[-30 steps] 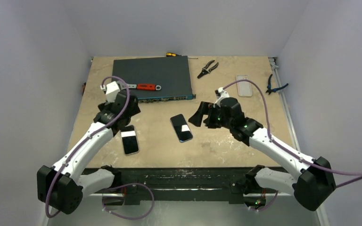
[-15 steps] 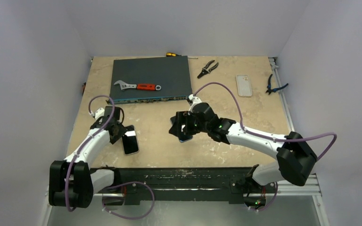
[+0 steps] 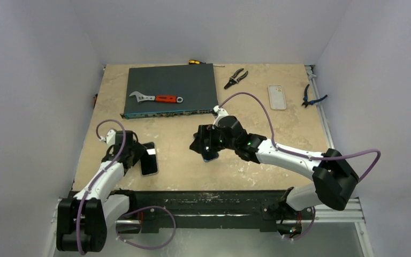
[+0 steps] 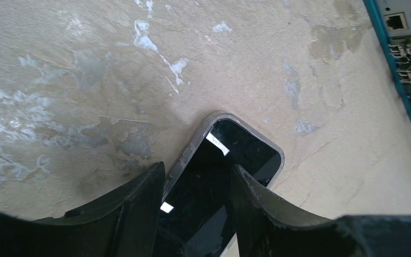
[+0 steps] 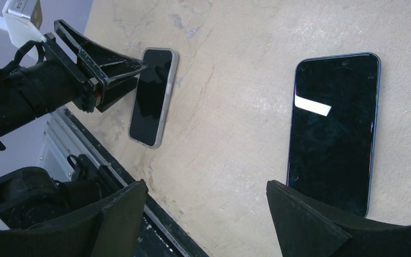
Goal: Take the phone out of the phone case
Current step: Move the phone to the center of the board.
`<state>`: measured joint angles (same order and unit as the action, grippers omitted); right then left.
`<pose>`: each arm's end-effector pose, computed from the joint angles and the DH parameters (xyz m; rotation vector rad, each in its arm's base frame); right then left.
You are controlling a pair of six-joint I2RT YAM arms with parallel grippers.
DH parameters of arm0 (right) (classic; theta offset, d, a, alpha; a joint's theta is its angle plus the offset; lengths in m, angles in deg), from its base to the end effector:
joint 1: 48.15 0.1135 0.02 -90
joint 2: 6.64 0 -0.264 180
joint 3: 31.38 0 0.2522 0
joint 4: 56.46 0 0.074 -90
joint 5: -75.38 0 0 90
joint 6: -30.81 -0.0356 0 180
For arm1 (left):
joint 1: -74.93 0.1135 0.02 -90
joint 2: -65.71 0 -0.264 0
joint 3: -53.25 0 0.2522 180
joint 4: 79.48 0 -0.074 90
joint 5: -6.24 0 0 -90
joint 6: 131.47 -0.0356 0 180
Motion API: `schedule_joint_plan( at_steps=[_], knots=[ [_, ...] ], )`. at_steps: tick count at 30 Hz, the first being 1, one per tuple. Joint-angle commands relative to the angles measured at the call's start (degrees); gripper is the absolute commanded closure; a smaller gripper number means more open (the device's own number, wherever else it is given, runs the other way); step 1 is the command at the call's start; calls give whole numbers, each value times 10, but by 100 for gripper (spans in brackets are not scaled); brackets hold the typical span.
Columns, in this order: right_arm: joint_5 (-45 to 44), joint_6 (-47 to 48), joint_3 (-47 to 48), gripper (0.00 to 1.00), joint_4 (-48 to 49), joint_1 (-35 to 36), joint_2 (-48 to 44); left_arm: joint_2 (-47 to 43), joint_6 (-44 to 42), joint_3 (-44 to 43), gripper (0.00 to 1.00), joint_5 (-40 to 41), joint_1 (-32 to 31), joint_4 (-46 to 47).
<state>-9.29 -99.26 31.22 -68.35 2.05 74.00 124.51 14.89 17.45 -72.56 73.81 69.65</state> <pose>0.1970 0.2416 0.2413 -0.2611 2.2540 1.0040 0.1797 0.0034 0.1528 -1.2263 2.1717 -0.1766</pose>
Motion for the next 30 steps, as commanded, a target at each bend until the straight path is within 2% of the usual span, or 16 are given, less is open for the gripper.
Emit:
schedule_joint_plan(
  at_steps=[1, 4, 10, 13, 16, 19, 23, 30],
  knots=[
    [-25, 5, 12, 13, 14, 0, 4, -22, 49, 54, 53, -71, -10, 15],
    [-40, 10, 20, 12, -1, 0, 7, -46, 80, 52, 53, -64, -46, 15],
    [-51, 17, 50, 3, -43, 1, 25, -57, 146, 43, 53, -34, -121, 16],
    [-51, 3, 57, 1, -46, 17, 41, -72, 141, 33, 51, -11, -125, 6],
    [-45, -16, 71, 1, -31, 54, 70, -101, 105, -10, 46, 50, -125, -58],
    [-1, -80, 64, 7, 25, 67, 118, -121, 72, -38, 44, 80, -124, -97],
    [17, -140, 48, 19, 103, 75, 178, -124, 66, -28, 44, 80, -123, -118],
    [12, -200, 78, 33, 147, 86, 273, -117, 49, -4, 47, 71, -123, -111]
  ],
)
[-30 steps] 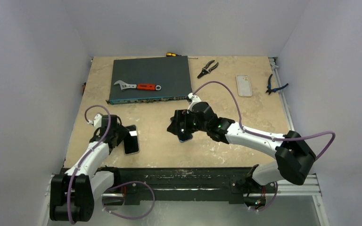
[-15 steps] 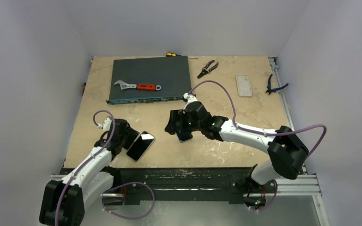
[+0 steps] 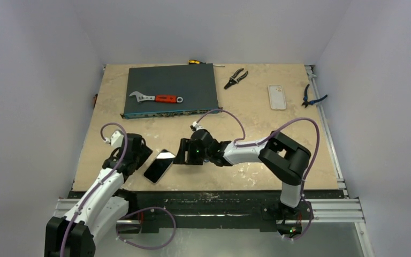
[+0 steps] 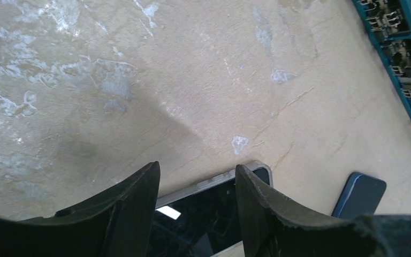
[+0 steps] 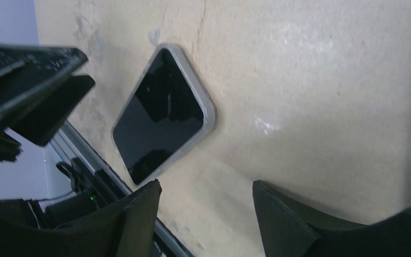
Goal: Take the phone out of the phone case
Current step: Move the phone to the center of the board.
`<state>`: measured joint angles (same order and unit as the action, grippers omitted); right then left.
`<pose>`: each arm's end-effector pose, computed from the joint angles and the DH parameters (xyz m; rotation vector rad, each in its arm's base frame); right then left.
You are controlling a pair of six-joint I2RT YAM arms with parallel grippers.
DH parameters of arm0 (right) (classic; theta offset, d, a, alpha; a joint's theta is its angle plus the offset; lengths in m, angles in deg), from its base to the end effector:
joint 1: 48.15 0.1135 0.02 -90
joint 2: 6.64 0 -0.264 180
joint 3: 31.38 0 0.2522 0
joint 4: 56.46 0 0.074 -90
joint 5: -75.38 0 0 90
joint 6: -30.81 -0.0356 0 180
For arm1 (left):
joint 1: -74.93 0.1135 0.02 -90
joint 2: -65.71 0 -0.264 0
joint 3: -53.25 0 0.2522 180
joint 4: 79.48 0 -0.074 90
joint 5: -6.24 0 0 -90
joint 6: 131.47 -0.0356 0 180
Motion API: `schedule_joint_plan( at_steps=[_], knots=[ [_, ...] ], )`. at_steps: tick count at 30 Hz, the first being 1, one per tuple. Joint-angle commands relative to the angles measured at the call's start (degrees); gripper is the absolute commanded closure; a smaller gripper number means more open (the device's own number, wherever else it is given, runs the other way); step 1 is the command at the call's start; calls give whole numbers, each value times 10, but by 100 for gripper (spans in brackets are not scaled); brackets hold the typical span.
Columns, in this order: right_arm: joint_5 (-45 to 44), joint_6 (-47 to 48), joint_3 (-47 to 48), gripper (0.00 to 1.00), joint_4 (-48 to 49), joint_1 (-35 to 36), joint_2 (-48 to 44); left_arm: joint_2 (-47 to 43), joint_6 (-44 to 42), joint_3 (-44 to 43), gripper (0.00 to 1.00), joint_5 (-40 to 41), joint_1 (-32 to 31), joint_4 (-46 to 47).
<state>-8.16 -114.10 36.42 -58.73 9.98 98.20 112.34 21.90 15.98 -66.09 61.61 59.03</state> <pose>0.1938 0.3194 0.1475 -0.1388 2.5285 1.0789 0.1540 -0.0254 0.1807 -1.1412 2.1294 -0.2381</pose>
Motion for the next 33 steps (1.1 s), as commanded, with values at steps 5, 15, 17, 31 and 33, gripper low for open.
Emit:
schedule_joint_plan(
  at_steps=[5, 15, 17, 31, 33],
  knots=[
    [4, -68, 69, 44, 36, 9, 83, 18, -26, 22, 51, -8, 0, 14],
    [15, -50, 163, 55, -13, 0, 154, 13, -2, 98, 64, -101, -1, 84],
    [16, -40, 181, 55, -25, -6, 162, 4, 8, 107, 65, -114, -2, 93],
    [-10, 53, 247, 49, -126, -49, 162, 9, 35, 90, 68, -140, -17, 146],
    [-45, 82, 246, 40, -153, -50, 136, -2, 31, 76, 67, -133, -17, 133]
  ],
)
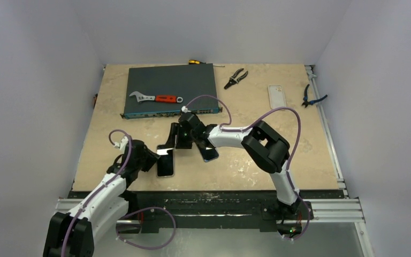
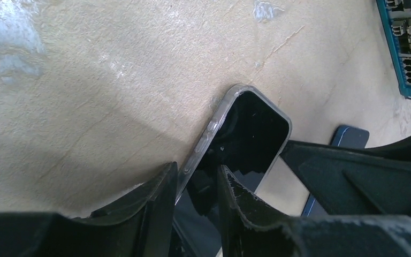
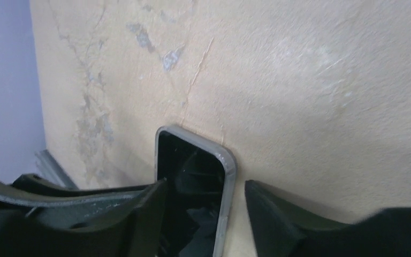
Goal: Take the phone out of the phone case
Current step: Move the phone to the center of the board.
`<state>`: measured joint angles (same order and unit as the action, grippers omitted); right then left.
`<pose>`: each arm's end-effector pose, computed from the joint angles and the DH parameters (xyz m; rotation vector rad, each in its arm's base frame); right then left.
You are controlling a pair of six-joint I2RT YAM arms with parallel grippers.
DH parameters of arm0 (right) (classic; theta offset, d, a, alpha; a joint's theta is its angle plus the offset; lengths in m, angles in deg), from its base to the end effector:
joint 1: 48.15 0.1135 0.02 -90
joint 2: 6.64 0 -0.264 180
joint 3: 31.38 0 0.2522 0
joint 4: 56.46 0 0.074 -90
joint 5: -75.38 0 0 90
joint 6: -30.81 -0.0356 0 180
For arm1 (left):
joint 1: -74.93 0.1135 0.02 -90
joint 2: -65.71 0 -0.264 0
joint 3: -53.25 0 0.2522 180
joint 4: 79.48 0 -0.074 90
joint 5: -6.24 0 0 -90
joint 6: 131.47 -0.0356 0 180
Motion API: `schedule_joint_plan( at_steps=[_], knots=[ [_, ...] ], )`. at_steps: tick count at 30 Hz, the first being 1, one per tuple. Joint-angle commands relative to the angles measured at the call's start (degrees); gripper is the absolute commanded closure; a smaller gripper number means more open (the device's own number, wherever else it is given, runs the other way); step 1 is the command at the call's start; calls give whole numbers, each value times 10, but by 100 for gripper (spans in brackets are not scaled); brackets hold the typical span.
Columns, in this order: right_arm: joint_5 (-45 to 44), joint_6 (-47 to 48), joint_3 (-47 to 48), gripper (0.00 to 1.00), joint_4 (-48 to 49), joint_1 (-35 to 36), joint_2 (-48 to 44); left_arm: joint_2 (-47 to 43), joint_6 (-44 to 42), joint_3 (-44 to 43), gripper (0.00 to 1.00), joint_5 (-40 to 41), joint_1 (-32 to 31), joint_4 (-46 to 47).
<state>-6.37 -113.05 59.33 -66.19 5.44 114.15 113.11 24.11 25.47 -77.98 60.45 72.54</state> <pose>0.2673 0.3710 0.1439 -0.0794 2.5282 1.0623 0.1487 -0.0347 0.1423 -1.1060 2.2017 -0.5193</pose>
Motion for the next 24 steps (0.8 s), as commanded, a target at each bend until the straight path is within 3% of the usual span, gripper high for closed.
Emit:
schedule_joint_plan(
  at_steps=[1, 3, 6, 8, 11, 14, 24],
  knots=[
    [-86, 93, 20, 33, -97, -5, -38, -20, 5, -31, 66, -1, -5, -16],
    [-153, 144, 33, 19, -146, -1, -62, -41, -17, -79, 59, 51, -5, -71],
    [-225, 184, 31, 3, -184, 14, -94, -55, -54, -174, 42, 151, -5, -155],
    [-260, 180, 19, 1, -188, 24, -111, -45, -62, -233, 28, 196, -5, -198],
    [-287, 155, 44, 1, -231, 47, -103, -38, -56, -303, 18, 241, -5, -232],
    [-333, 140, 83, 1, -263, 90, -89, -34, -64, -350, 13, 268, -5, -238],
    [-344, 80, 224, 1, -315, 151, 23, -4, -37, -468, 11, 312, -5, -331]
  ],
)
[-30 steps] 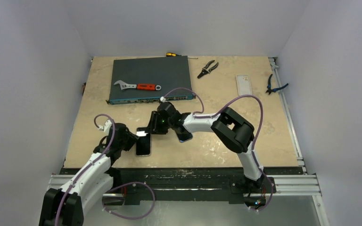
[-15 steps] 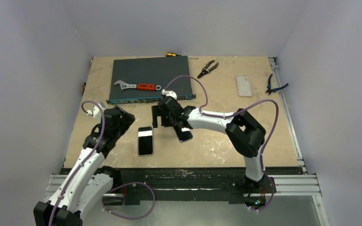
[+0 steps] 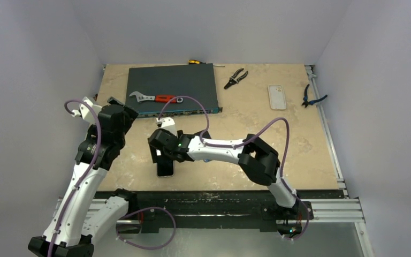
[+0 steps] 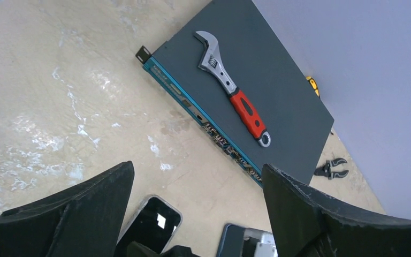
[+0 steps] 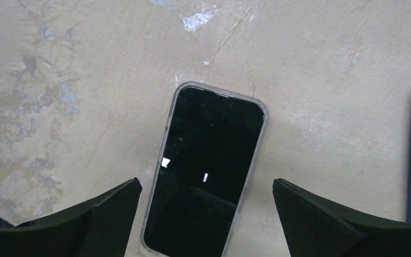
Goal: Take the phone out of the phone case
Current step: Move the phone to the center of the board.
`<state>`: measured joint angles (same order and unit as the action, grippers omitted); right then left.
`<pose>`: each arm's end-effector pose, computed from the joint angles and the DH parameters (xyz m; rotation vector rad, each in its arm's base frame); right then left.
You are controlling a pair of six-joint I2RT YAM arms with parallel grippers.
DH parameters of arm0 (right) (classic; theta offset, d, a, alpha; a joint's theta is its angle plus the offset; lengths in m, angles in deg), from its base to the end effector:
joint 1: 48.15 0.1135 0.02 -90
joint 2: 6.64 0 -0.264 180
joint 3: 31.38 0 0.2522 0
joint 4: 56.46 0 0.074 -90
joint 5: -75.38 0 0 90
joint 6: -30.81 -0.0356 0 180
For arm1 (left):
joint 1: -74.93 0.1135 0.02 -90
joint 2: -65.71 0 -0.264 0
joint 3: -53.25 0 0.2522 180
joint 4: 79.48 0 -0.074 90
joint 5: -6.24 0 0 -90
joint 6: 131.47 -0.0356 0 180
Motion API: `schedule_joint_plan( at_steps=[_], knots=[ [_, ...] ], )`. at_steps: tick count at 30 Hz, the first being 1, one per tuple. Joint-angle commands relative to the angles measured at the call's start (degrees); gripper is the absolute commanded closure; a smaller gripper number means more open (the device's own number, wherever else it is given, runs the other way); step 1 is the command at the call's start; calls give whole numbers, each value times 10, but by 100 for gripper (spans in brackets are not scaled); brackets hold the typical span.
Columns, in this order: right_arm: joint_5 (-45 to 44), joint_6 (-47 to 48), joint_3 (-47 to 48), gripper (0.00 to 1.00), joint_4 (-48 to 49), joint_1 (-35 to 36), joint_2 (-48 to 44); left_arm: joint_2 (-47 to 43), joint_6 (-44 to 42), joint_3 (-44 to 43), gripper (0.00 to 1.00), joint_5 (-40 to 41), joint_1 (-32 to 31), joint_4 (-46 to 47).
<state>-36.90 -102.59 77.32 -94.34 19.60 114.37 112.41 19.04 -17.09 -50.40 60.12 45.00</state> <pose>0.1908 0.4307 0.2038 -0.3393 2.3848 0.4502 0.1578 -0.0215 0.3520 -1.0868 1.7190 -0.2052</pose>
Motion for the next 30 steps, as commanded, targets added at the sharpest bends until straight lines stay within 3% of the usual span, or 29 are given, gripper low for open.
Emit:
schedule_joint_plan(
  at_steps=[1, 5, 30],
  knots=[
    [-40, -29, 57, 1, -40, 12, 31, 0, 15, -45, 11, 38, -1, -59],
    [-74, -48, 116, 1, -105, 16, 69, -16, 5, -53, 11, 49, -1, -69],
    [-72, -89, 187, 1, -145, 27, 138, -51, 25, -23, 11, 41, -2, -79]
  ],
)
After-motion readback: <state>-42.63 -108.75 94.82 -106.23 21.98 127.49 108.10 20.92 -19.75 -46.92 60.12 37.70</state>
